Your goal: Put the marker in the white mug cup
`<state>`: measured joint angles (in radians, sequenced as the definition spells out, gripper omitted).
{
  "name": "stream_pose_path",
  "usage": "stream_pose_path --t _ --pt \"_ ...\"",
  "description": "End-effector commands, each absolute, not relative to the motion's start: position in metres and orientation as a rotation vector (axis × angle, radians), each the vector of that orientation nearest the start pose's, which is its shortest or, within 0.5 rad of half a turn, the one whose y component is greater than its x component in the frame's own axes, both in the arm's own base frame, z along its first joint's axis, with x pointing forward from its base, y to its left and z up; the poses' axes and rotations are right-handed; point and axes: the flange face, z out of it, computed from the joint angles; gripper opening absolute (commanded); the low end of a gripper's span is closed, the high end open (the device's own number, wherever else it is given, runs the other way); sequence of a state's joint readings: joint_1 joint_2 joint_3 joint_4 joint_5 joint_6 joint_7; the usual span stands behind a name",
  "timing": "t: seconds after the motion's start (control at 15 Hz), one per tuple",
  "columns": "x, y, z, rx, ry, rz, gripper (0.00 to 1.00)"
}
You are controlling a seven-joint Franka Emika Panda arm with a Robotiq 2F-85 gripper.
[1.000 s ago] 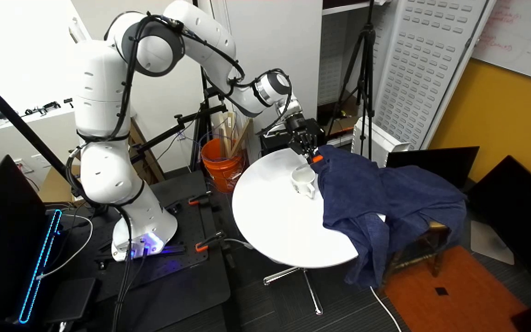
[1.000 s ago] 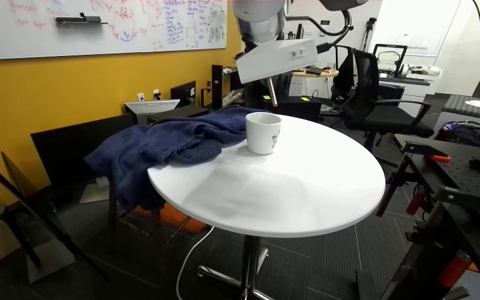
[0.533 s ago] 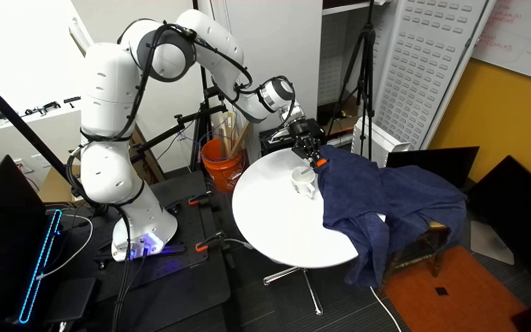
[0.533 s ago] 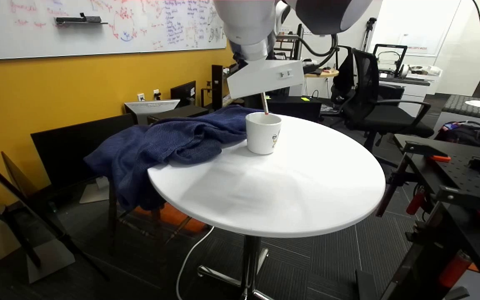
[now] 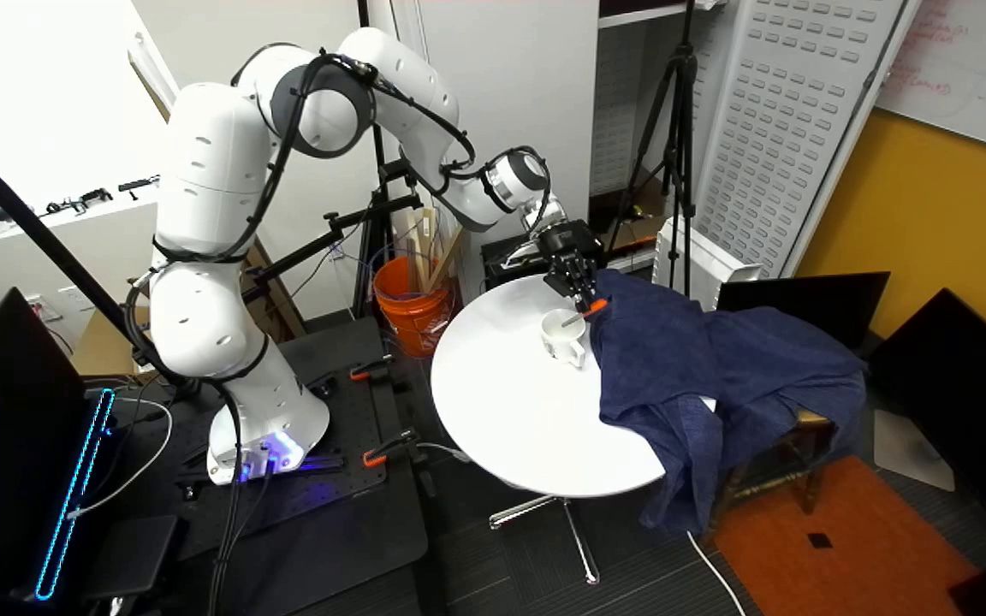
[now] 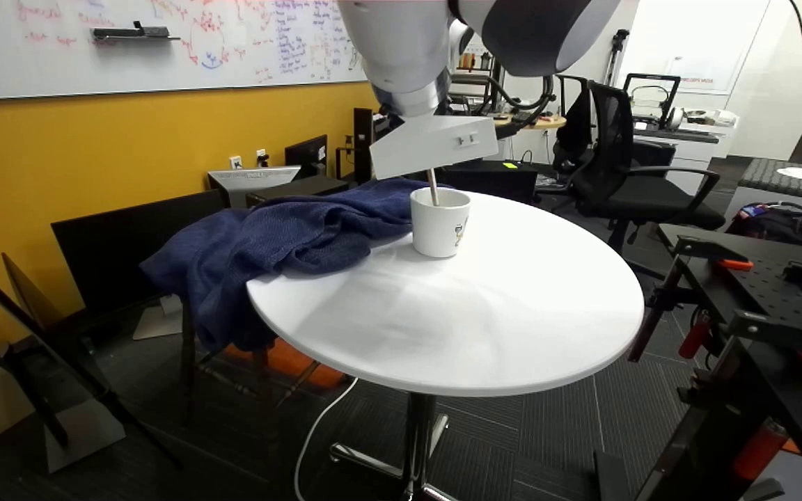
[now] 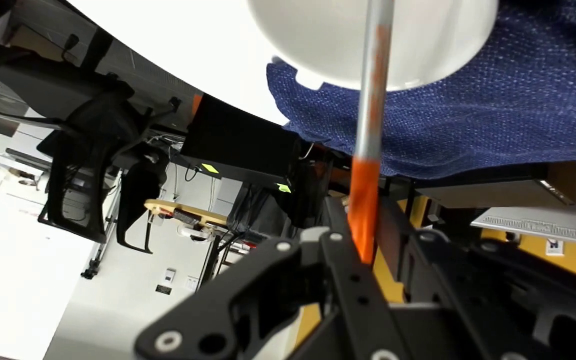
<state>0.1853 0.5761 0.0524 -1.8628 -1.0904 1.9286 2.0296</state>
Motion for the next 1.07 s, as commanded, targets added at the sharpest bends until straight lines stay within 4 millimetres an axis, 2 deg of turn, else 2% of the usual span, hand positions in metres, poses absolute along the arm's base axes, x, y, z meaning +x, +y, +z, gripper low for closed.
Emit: stream_pose_path --t 0.0,0.4,1.0 --pt "0.61 0.084 0.201 1.905 -1.208 0.758 0.53" --pt "0.607 0.084 0.211 1.902 -1.233 0.766 0.99" --pt "0.585 0.075 0.255 1.909 -1.335 0.744 1.0"
